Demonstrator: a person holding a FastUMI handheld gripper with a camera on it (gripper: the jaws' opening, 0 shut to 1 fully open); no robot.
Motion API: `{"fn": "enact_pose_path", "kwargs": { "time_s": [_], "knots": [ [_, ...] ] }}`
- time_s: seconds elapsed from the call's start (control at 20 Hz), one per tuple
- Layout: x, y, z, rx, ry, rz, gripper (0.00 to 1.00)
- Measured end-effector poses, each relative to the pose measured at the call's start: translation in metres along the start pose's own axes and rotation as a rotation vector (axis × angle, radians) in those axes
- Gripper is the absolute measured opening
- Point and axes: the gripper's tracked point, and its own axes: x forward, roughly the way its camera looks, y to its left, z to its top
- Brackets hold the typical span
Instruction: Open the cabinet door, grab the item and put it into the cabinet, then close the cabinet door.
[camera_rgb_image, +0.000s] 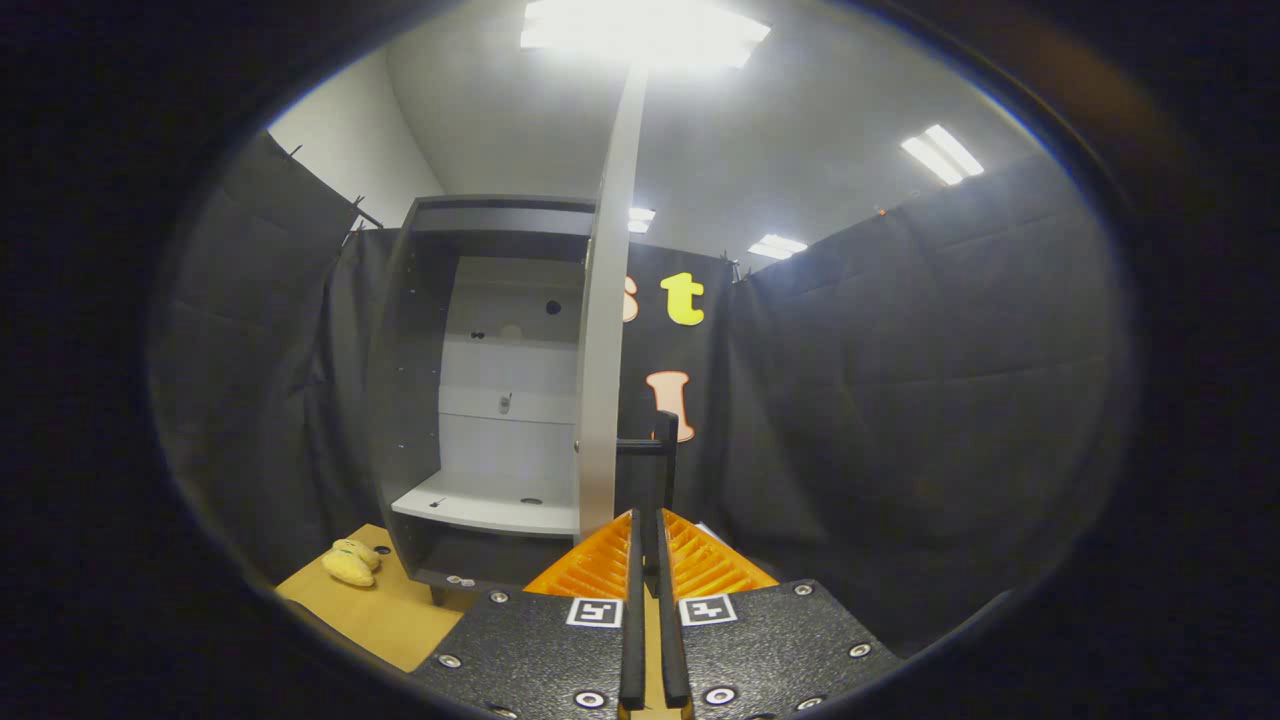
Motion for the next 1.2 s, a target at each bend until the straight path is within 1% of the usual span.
{"fn": "enact_pose_path", "kwargs": {
  "time_s": [0.05, 0.1, 0.25, 0.35, 0.5, 0.6, 0.75, 0.85, 1.1, 1.2],
  "knots": [
    [-0.005, -0.001, 0.007, 0.011, -0.022, -0.001, 0.07],
    [-0.012, 0.005, 0.009, 0.028, -0.024, 0.020, 0.08],
    [-0.021, 0.028, -0.006, 0.037, -0.021, 0.069, 0.11],
    [-0.030, 0.061, -0.018, 0.051, -0.018, 0.125, 0.30],
    [-0.035, 0.110, -0.044, 0.102, -0.011, 0.191, 0.73],
    [-0.036, 0.133, -0.067, 0.125, 0.003, 0.217, 0.87],
    [-0.040, 0.167, -0.100, 0.142, 0.015, 0.243, 0.90],
    [-0.043, 0.188, -0.121, 0.162, 0.020, 0.263, 0.91],
    [-0.058, 0.225, -0.181, 0.212, 0.058, 0.272, 0.90],
    [-0.066, 0.243, -0.204, 0.228, 0.074, 0.305, 0.91]
  ]
}}
